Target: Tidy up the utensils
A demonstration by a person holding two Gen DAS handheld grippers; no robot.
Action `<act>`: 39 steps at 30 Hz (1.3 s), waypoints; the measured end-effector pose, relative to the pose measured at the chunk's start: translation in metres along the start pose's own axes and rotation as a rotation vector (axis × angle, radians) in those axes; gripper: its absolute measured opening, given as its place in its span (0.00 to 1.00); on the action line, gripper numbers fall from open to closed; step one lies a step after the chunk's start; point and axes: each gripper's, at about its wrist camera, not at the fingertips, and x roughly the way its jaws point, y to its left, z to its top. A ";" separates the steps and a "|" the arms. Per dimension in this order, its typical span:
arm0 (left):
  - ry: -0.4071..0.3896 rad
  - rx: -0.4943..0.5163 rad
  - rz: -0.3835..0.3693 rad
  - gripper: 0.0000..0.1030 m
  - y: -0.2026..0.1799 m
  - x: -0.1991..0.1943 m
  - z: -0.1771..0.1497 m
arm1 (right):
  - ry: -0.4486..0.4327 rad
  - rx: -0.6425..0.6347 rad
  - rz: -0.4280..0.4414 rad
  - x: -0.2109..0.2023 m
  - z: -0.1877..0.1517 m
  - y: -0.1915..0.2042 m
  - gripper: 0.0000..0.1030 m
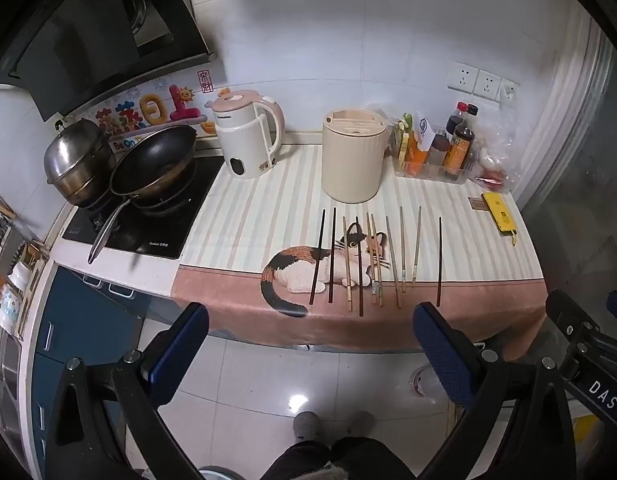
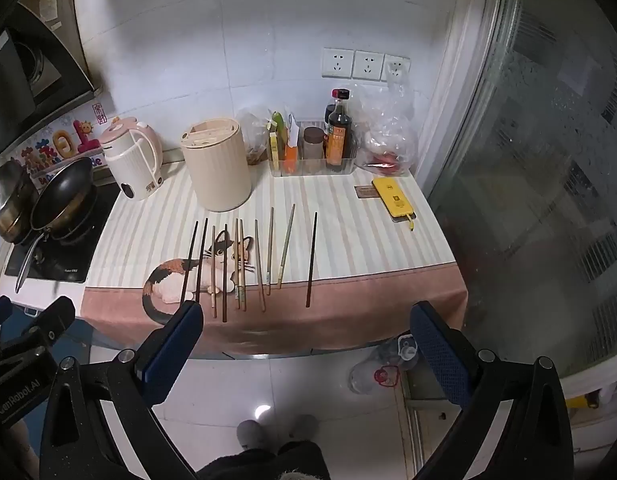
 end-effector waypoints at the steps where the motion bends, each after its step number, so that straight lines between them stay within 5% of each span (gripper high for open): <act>1: -0.001 -0.002 0.001 1.00 0.000 0.000 0.000 | -0.012 0.004 0.002 -0.001 0.000 0.000 1.00; 39: -0.012 -0.002 -0.004 1.00 0.001 -0.004 0.000 | -0.015 -0.005 0.001 -0.008 0.006 0.008 1.00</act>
